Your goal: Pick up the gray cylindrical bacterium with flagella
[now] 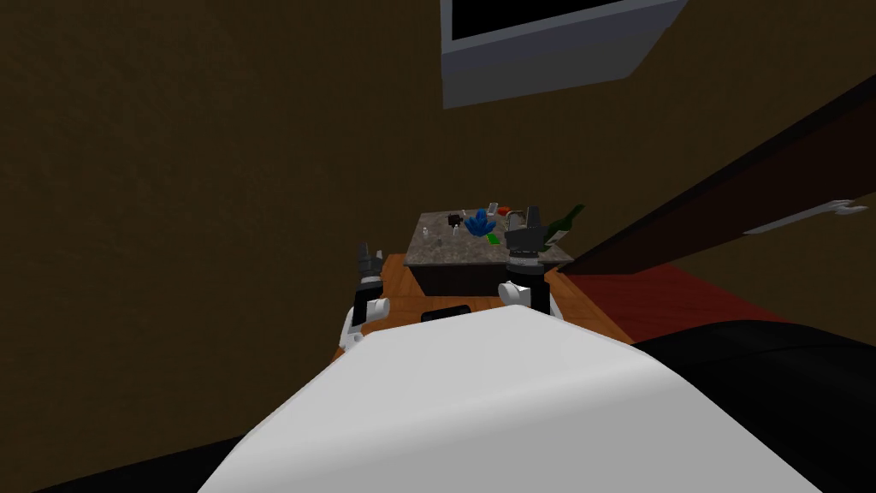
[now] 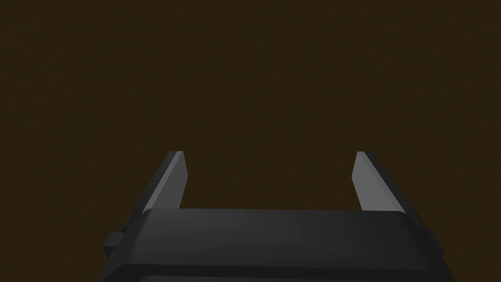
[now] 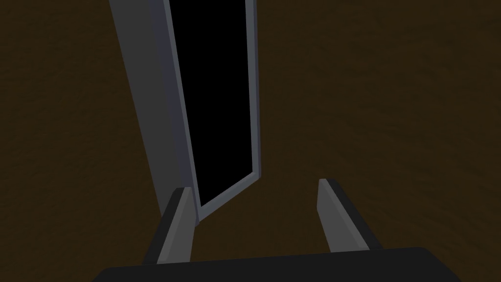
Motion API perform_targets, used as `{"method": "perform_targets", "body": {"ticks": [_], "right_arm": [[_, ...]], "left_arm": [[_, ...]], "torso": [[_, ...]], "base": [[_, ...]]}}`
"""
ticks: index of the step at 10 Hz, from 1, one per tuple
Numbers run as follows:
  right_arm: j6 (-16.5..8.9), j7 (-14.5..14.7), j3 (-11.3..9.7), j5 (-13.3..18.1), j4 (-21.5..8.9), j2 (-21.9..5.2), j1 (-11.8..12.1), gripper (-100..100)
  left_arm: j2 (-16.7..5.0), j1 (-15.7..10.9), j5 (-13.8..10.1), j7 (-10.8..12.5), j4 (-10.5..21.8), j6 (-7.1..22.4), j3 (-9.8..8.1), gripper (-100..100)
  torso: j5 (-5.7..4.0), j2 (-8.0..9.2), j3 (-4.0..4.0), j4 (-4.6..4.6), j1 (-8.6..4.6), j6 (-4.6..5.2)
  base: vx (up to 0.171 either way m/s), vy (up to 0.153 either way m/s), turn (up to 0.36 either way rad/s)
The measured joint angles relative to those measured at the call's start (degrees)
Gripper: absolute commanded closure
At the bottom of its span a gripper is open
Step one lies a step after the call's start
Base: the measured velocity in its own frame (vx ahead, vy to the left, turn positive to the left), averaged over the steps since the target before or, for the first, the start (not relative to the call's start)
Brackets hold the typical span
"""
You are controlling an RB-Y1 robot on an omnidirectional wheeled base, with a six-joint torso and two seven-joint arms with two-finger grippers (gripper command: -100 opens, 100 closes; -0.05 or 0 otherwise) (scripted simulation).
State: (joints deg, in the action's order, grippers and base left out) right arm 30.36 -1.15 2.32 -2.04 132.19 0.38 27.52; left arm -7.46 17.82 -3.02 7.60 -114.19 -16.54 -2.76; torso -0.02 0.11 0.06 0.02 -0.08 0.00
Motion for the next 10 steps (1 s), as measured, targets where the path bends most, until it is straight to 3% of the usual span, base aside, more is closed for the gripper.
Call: {"method": "perform_targets", "body": {"ticks": [10], "right_arm": [[0.0,0.0,0.0,0.0,0.0,0.0,0.0,0]], "left_arm": [[-1.5,-13.4,-2.6,4.6,13.1,12.8,-2.23,-100]], "torso": [[0.0,-0.02,-0.01,0.0,-0.01,0.0]], "base": [[-0.033,-0.022,0.034]]}}
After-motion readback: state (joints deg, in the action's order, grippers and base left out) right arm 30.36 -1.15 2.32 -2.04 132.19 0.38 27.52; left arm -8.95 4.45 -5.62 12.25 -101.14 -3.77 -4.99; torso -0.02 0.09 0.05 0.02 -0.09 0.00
